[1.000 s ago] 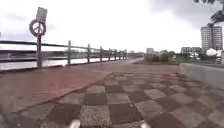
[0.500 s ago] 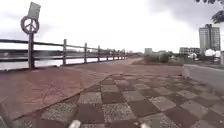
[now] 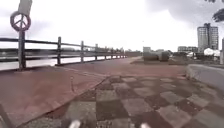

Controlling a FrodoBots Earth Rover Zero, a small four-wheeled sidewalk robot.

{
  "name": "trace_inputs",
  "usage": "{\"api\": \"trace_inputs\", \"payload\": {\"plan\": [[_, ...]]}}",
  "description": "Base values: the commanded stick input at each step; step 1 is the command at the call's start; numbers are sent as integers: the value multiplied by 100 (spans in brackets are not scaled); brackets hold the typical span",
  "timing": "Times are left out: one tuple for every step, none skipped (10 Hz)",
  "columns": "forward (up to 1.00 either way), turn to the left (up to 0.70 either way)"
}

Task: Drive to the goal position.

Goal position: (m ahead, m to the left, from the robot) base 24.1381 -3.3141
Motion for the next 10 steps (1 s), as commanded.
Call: {"api": "trace_inputs", "payload": {"plan": [[70, -5], [70, 0], [70, 0], [70, -2], [70, -4], [70, -9], [70, -26], [70, -28], [70, -22], [70, -18]]}}
